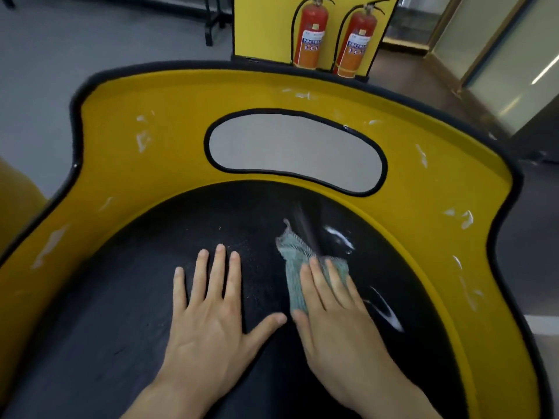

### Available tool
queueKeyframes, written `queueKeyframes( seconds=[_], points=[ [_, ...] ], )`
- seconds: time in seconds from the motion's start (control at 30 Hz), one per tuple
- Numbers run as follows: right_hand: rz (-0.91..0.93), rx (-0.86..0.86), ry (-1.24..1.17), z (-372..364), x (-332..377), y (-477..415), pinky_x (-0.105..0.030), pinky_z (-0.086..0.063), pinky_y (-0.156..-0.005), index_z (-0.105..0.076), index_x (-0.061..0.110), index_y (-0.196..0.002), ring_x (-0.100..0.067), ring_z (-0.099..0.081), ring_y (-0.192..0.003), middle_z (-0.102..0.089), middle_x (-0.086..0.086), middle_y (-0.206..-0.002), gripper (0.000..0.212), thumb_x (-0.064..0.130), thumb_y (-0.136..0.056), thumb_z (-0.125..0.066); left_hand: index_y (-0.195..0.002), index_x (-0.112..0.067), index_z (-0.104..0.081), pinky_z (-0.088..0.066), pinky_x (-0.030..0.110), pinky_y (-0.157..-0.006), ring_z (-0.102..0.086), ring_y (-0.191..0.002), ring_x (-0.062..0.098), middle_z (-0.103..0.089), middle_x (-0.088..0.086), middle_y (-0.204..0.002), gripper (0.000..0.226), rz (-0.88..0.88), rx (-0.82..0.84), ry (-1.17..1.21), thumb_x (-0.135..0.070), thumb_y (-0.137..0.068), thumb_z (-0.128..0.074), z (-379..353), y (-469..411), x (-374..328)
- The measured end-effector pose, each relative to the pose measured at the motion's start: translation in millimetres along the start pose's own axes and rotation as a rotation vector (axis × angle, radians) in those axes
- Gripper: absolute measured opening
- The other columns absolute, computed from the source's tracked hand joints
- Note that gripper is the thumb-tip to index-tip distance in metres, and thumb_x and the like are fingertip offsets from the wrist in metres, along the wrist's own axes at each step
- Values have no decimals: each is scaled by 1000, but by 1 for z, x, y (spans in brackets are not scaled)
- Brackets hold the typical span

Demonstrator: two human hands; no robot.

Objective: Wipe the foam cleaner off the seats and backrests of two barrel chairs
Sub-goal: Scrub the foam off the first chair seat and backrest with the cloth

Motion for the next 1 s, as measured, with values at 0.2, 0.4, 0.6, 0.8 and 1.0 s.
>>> queueKeyframes(
  seconds=[0.2, 0.4, 0.6, 0.8, 1.0],
  points=[
    [-32, 32, 23, 3, -7, -70, -43, 13, -123, 15, 15, -158, -21, 23, -151, 20, -4, -166, 65, 48, -105, -5, -161, -16, 2, 6, 55, -124, 14, -156, 26, 8, 8, -169, 124, -81, 97, 33, -102, -72, -10, 4, -21, -5],
    [-37, 20, 4, 4, -7, -119, -47, 7, -124, 6, 14, -160, -22, 17, -153, 10, -5, -169, 65, 47, -107, -12, -157, -27, 26, 18, 50, -123, 38, -148, 20, 35, 1, -163, 122, -101, 125, -36, -101, -64, 1, 8, -28, 1],
    [5, 97, -29, 1, -4, -23, -41, 11, -124, 20, 26, -156, -10, 29, -148, 23, 9, -164, 69, 57, -96, 6, -156, -33, 25, 19, 52, -122, 39, -147, 23, 34, 1, -163, 119, -99, 156, -10, -103, -64, -3, 4, -30, 8],
    [-2, 101, -141, 36, -31, 21, -11, 10, -111, -12, 44, -156, 11, 14, -144, 5, 33, -156, 58, 58, -103, -29, -155, -32, 30, 20, 53, -121, 40, -146, 25, 37, 3, -162, 119, -100, 178, -53, -102, -63, -1, 2, -30, 6],
    [-82, 112, 15, -5, -28, 16, -36, -26, -119, -39, 15, -152, -23, -40, -144, -36, -4, -159, 66, 48, -105, -7, -156, -32, 26, 22, 53, -120, 40, -146, 24, 35, 2, -163, 119, -101, 141, -10, -102, -63, 0, 3, -30, 6]
  ],
)
Point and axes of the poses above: each hand's wrist, its own y-axis away from the middle knuckle, its own z-axis out of the back of the hand, x = y × z, the point moved 10 cm from there along -y, towards the middle knuckle
